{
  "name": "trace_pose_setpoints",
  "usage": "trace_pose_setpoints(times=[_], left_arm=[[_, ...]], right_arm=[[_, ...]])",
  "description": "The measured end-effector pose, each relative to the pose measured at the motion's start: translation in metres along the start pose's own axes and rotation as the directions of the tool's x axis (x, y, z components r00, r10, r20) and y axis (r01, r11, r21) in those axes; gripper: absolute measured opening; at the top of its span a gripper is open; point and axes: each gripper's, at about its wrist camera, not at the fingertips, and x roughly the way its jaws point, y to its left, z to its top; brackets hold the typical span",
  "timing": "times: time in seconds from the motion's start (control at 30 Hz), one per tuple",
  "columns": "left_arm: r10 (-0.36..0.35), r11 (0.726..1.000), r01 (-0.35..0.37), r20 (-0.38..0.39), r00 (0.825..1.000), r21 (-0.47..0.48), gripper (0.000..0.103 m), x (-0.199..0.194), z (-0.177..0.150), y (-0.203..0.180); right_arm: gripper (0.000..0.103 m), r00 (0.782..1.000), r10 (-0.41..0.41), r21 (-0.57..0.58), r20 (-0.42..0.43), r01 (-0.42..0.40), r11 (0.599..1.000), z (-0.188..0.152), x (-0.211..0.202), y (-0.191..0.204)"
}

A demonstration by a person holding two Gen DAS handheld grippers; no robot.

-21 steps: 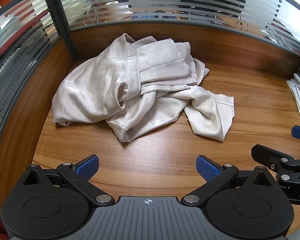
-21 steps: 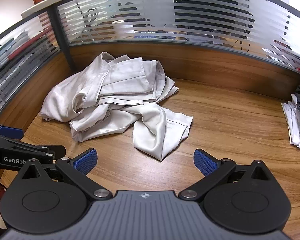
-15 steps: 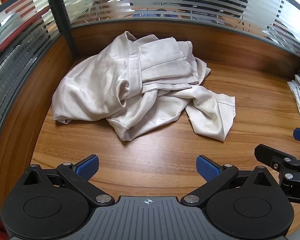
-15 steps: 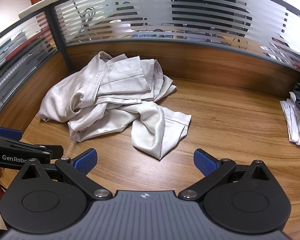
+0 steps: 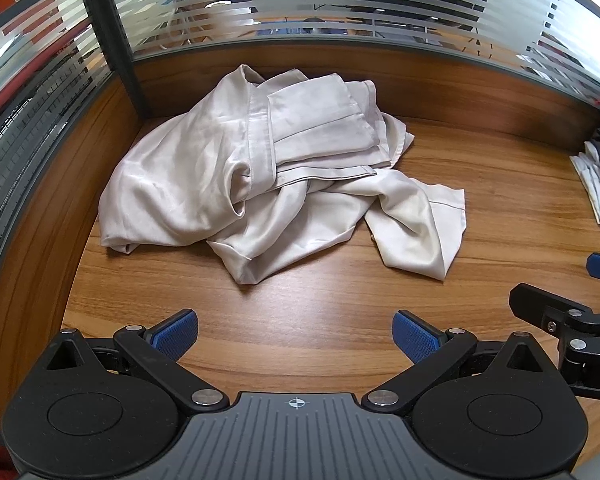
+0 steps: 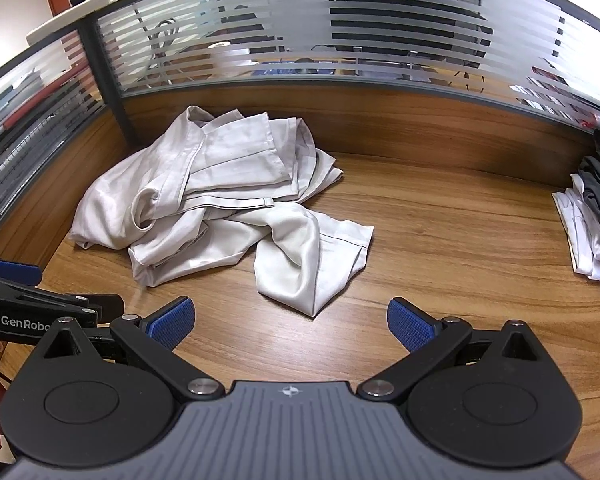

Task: Fold clothes

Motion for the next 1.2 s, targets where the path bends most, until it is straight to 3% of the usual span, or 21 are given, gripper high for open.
trace_pose_setpoints(times=[1.2], left_arm=[[-0.010, 1.000, 0.010, -0.029, 1.000, 0.017, 0.103, 0.0056, 0.0024, -0.0063]], right_arm=[[0.103, 1.000, 0.016, -0.021, -0.021, -0.016, 1.000, 0.0047, 0.0042, 0.0011]])
